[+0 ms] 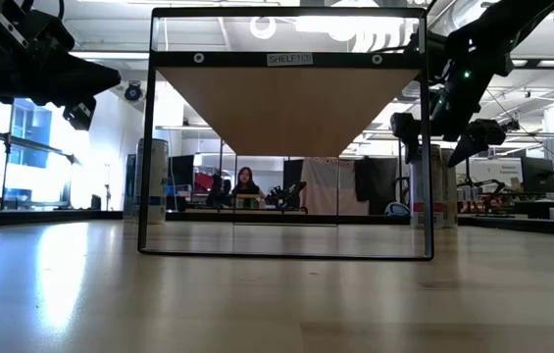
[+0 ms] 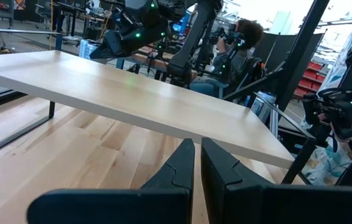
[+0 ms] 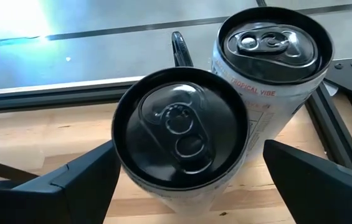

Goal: Place canned beverage on shelf
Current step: Put the top white pink soda can on the shelf

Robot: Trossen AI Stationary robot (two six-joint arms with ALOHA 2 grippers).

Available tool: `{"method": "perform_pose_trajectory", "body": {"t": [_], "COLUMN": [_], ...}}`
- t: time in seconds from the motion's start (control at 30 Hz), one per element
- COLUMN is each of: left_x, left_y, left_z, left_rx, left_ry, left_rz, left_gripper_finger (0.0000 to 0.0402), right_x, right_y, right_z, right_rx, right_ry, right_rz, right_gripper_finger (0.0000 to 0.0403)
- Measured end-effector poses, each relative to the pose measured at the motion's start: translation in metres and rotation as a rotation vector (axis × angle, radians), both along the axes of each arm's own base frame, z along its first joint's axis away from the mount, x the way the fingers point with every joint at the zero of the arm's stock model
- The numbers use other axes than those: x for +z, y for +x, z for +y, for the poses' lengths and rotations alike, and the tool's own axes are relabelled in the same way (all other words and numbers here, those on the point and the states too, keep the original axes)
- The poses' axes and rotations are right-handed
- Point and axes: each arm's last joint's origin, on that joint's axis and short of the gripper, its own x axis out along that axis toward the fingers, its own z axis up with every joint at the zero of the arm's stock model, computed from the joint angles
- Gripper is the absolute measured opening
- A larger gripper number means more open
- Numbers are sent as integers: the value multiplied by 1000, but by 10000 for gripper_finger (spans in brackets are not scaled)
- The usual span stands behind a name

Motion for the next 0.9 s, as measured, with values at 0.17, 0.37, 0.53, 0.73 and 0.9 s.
{"method": "perform_pose_trajectory", "body": {"t": [0.17, 0.37, 0.53, 0.73, 0.9], "left_x": [0, 0, 0, 0, 0], "left_y": [0, 0, 0, 0, 0], "left_z": [0, 0, 0, 0, 0], "left_rx": [0, 0, 0, 0, 0], "left_ry": [0, 0, 0, 0, 0], "left_rz": [-1, -1, -1, -1, -1], "left_gripper_finger": [3, 3, 3, 3, 3], "right_x": [0, 0, 0, 0, 0], "right_y": [0, 0, 0, 0, 1], "right_z": [0, 0, 0, 0, 2], "right_rx": [-9, -6, -7, 2, 25], "right_ry": [10, 12, 10, 16, 32], "right_rz": [-23, -22, -20, -15, -22], "right_gripper_finger": [342, 266, 229, 233, 230]}}
